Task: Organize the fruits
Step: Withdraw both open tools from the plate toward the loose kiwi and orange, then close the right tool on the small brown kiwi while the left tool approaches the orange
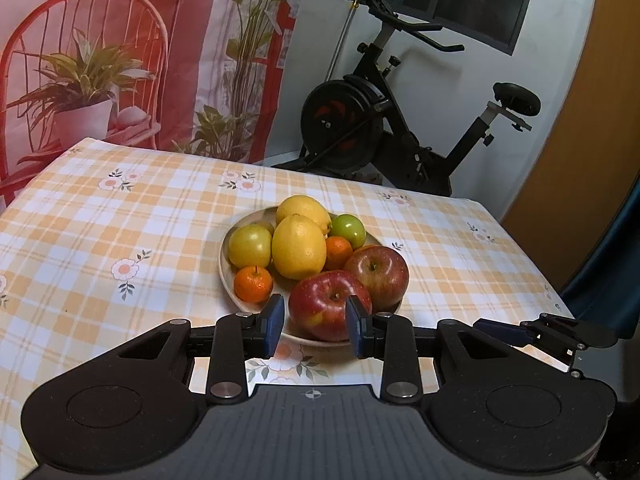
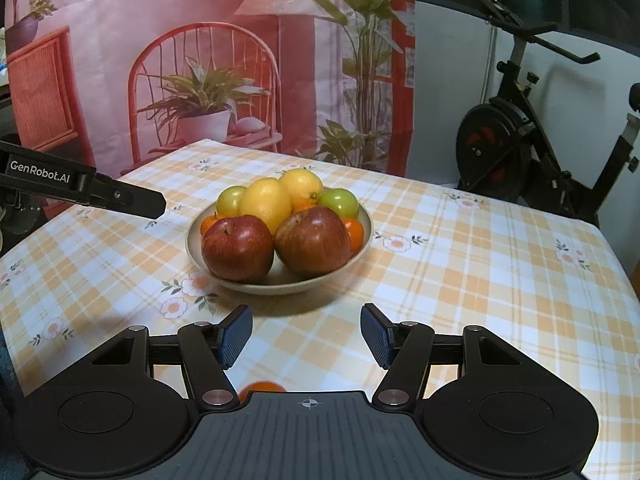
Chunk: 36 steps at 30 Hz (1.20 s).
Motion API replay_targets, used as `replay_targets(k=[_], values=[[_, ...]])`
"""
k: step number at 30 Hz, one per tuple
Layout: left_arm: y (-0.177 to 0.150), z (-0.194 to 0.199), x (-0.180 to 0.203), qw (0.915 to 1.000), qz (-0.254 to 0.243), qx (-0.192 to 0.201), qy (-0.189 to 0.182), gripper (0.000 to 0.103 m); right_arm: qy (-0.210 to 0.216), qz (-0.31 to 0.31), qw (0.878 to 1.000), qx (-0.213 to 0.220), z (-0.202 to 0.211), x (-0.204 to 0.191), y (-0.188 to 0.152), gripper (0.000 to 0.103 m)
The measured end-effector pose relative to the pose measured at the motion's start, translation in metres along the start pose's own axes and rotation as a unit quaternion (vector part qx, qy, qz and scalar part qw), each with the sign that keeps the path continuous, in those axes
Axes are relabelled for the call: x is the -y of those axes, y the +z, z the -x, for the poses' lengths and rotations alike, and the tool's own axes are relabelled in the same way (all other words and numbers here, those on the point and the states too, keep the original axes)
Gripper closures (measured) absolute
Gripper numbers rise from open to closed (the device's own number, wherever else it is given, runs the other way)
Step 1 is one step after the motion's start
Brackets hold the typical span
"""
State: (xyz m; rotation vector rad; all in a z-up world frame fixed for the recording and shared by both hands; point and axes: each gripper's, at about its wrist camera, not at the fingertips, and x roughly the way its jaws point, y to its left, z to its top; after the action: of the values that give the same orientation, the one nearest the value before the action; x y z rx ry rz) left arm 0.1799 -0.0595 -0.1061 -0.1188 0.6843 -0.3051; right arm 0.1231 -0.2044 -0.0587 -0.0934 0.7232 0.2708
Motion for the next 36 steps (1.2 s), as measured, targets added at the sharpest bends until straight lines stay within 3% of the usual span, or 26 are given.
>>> replay_targets(k=[17, 28, 36], values=[[-0.022, -0.003, 0.01, 0.9997, 0.008, -0.021, -0.007, 0.069, 0.009, -0.014, 1.0, -0.002, 0.024, 0.019, -0.036, 0.046], [-0.029, -0.003, 0.017, 0.9994, -0.001, -0.034, -0.011, 0.068, 0.046, 0.002, 0.999, -0.02, 0.033, 0.004, -0.056, 0.047], [-0.032, -0.003, 0.02, 0.9992, -0.004, -0.04, -0.006, 0.068, 0.067, 0.002, 0.997, -0.039, 0.031, 0.004, -0.066, 0.064]])
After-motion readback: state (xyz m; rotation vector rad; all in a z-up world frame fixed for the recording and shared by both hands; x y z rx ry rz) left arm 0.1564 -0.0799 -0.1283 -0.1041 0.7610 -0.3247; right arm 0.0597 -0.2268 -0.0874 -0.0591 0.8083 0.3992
